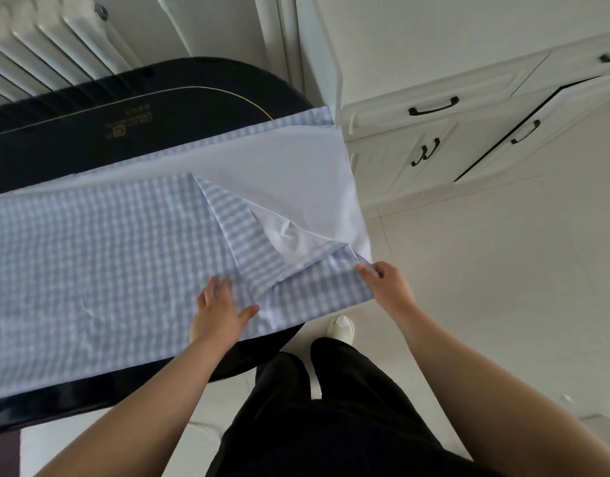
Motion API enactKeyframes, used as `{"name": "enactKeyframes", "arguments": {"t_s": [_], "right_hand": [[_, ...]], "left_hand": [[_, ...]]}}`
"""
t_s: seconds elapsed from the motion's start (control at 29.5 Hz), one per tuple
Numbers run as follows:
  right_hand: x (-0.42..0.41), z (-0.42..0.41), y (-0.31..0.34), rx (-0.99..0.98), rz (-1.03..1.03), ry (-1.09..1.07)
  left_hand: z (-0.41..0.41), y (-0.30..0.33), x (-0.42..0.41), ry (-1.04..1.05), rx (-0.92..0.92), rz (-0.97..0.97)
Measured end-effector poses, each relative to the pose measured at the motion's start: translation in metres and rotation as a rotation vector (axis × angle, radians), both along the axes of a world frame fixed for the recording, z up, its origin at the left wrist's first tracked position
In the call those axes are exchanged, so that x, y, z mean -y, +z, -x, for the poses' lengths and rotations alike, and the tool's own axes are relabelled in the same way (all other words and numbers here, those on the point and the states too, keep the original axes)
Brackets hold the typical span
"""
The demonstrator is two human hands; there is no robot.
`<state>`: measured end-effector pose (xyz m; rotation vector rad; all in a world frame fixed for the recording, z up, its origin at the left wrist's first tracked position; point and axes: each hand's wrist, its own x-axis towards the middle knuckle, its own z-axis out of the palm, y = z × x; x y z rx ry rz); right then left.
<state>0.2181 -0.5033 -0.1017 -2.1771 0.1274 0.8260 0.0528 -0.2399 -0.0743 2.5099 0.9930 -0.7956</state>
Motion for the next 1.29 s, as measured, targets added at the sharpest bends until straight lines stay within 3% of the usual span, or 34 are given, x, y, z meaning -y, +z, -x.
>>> {"name": "enactKeyframes", "arguments": {"t_s": [0.17, 0.27, 0.34, 0.41, 0.47, 0.58, 0.64, 0.75, 0.81, 0.88, 1.02, 1.12, 1.22, 1.29], "right_hand": [[-0.006, -0.002, 0.013, 0.271, -0.088, -0.004], [-0.002, -0.001, 0.007, 0.000, 0.022, 0.036], [-0.004, -0.002, 0.005, -0.055, 0.142, 0.087], [-0.011, -0.008, 0.009, 0.096, 0.211, 0.099], [-0.026, -0.017, 0.016, 0.308, 0.156, 0.180], [-0.059, -0.027, 0.030, 0.509, -0.001, 0.631], [-0.081, -0.027, 0.032, 0.518, 0.074, 1.009], [-0.099, -0.026, 0.025, 0.529, 0.290, 1.214], [-0.099, -0.028, 0.024, 0.572, 0.335, 1.194], [-0.098, -0.031, 0.023, 0.636, 0.299, 1.146], [-0.088, -0.026, 0.025, 0.754, 0.091, 0.799], [-0.087, -0.034, 0.025, 0.567, 0.142, 0.453], [-0.088, -0.046, 0.017, 0.397, 0.170, 0.268], [-0.090, -0.051, 0.012, 0.357, 0.173, 0.191]], "left_hand": [[-0.002, 0.001, 0.001, -0.057, 0.152, -0.120], [-0.019, 0.006, 0.006, -0.161, 0.168, -0.120], [-0.031, 0.007, 0.006, -0.230, 0.137, -0.112], [-0.039, 0.009, 0.004, -0.253, 0.151, -0.088], [-0.044, 0.015, 0.000, -0.283, 0.250, -0.102], [-0.049, 0.028, -0.010, -0.430, 0.471, -0.146], [-0.056, 0.038, -0.021, -0.567, 0.540, -0.144], [-0.073, 0.047, -0.038, -0.624, 0.328, 0.053], [-0.092, 0.048, -0.051, -0.386, 0.315, 0.283], [-0.117, 0.042, -0.069, -0.317, 0.384, 0.267], [-0.162, 0.024, -0.099, -0.773, 0.099, -0.020], [-0.176, 0.012, -0.103, -0.973, -0.034, -0.089], [-0.187, 0.012, -0.104, -1.044, 0.017, -0.147], [-0.196, 0.016, -0.112, -1.086, 0.167, -0.088]]}}
